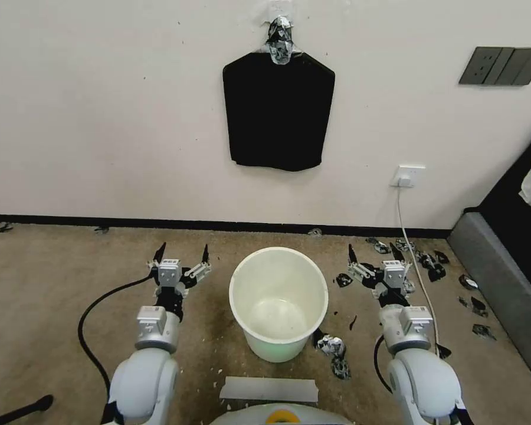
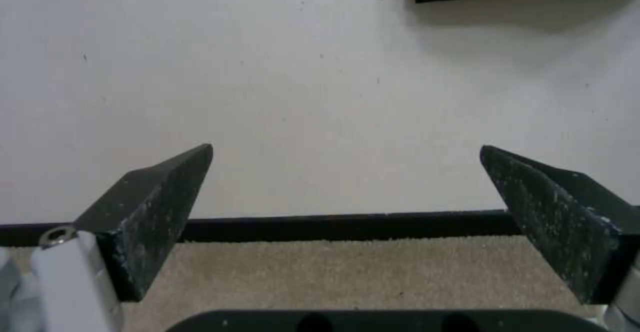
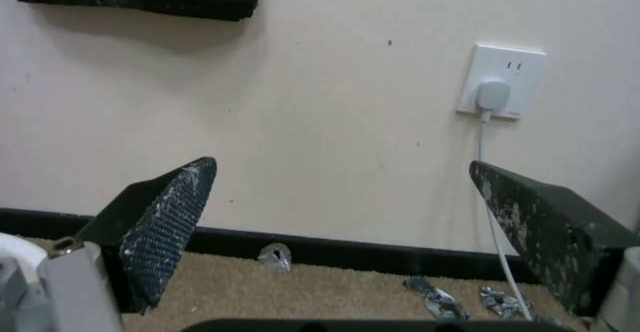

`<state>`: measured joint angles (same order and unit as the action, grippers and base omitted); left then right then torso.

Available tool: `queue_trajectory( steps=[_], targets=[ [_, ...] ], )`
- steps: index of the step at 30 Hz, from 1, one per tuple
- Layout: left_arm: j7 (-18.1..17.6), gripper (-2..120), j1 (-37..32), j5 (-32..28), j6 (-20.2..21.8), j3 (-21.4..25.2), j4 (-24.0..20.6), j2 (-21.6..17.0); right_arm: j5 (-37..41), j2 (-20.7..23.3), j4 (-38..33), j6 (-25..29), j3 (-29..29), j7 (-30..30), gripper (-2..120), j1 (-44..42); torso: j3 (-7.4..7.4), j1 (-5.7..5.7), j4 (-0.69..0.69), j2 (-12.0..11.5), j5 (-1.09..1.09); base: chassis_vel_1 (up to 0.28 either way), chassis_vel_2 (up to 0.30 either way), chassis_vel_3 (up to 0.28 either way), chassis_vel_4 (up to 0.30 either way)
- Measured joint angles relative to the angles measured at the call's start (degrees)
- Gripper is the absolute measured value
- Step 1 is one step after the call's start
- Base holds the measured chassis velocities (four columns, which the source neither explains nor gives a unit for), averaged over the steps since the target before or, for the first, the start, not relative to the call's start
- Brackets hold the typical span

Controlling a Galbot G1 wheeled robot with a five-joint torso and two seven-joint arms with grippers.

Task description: Place a trash bag onto the trash bin.

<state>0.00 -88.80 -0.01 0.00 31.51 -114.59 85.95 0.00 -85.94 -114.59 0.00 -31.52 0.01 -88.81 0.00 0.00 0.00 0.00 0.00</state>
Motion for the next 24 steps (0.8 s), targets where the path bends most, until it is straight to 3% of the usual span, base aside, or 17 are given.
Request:
queue_trajectory(
  steps=[24],
  targets=[
    [0.0,100,0.0,0.0,0.0,0.0,0.0,0.0,0.0,0.0,0.0,0.0,0.0,0.0,100,0.0,0.0,0.0,0.0,0.0,0.0,0.0,0.0,0.0,0.0]
  ],
)
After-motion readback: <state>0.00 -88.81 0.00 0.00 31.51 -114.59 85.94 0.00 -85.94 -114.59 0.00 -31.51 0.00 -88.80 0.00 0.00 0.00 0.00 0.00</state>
